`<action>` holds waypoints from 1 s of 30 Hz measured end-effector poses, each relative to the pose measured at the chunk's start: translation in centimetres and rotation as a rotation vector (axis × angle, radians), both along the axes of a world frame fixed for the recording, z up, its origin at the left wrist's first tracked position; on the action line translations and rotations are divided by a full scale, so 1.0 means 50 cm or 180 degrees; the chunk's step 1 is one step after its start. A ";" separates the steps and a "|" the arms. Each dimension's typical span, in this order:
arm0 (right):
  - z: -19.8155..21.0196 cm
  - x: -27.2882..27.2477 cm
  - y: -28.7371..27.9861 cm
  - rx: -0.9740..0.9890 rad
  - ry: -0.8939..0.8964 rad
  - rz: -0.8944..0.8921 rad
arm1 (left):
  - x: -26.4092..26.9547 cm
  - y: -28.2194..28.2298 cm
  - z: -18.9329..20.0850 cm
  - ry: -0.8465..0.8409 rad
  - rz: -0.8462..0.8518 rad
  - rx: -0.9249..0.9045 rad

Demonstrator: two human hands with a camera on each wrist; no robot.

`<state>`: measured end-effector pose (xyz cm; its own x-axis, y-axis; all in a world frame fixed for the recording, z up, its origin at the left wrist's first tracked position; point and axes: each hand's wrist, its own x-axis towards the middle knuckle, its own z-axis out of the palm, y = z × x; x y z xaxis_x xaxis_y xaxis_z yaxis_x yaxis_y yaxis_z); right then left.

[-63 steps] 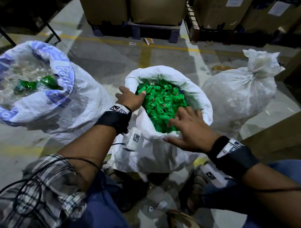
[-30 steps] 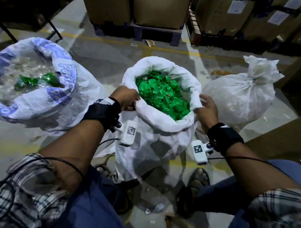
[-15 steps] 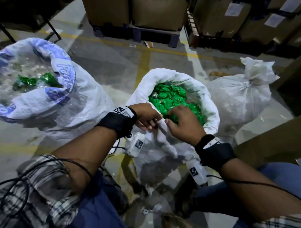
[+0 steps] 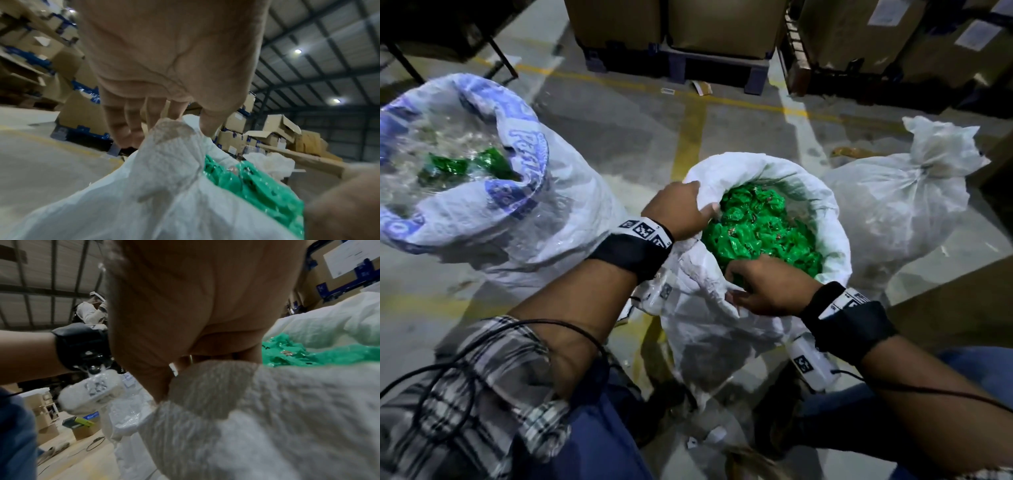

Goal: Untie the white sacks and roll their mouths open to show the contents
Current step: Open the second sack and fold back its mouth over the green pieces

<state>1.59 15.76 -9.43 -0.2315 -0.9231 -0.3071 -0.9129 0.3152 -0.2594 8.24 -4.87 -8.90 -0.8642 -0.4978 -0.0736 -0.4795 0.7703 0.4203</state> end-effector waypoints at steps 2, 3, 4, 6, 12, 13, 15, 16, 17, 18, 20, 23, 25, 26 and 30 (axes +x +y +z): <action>-0.001 0.015 -0.001 0.0013 0.0082 0.0129 | -0.004 0.012 -0.005 -0.0017 0.0082 -0.0363; -0.003 0.024 0.001 0.0012 0.0104 0.0175 | -0.006 0.016 -0.007 0.0030 0.0124 -0.0535; -0.005 0.033 0.003 0.0015 0.0125 0.0218 | -0.008 0.018 -0.008 0.0119 0.0127 -0.0725; -0.008 0.049 0.009 0.0035 0.0148 0.0275 | -0.010 0.019 -0.008 0.0455 0.0003 -0.1094; -0.013 0.072 0.008 0.0098 0.0186 0.0481 | -0.021 0.020 -0.009 0.0253 -0.0105 -0.1018; -0.017 0.074 0.009 0.0077 0.0181 0.0496 | -0.020 0.016 -0.012 0.0271 0.0079 -0.0740; -0.026 0.079 0.014 0.0086 0.0116 0.0470 | -0.018 0.000 -0.013 0.0283 0.0438 -0.0061; -0.029 0.080 0.016 0.0111 0.0068 0.0441 | -0.018 -0.013 -0.009 0.0262 0.0582 0.0330; -0.032 0.080 0.019 0.0130 0.0019 0.0409 | -0.018 -0.025 -0.002 0.0295 0.0745 0.0737; -0.035 0.077 0.021 0.0146 -0.0014 0.0371 | -0.019 -0.038 0.006 0.0420 0.0952 0.1185; -0.035 0.064 0.023 0.0211 0.0005 0.0235 | -0.016 -0.060 0.024 0.0827 0.1370 0.2438; -0.033 0.035 0.026 0.0221 0.0243 0.0085 | 0.002 -0.083 0.041 0.1466 0.1904 0.4533; -0.030 0.020 0.028 0.0205 0.0342 0.0037 | 0.011 -0.094 0.044 0.1848 0.2121 0.5270; -0.029 0.016 0.028 0.0190 0.0371 0.0020 | 0.016 -0.097 0.044 0.1960 0.2152 0.5402; -0.026 0.019 0.029 0.0064 0.0383 0.0027 | 0.020 -0.076 0.060 0.1806 0.1947 0.4646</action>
<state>2.53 17.22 -10.75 -0.2600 -0.9191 -0.2961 -0.9396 0.3115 -0.1417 9.22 -8.66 -5.91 -0.6604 -0.5482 -0.5132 -0.0879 -0.6223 0.7778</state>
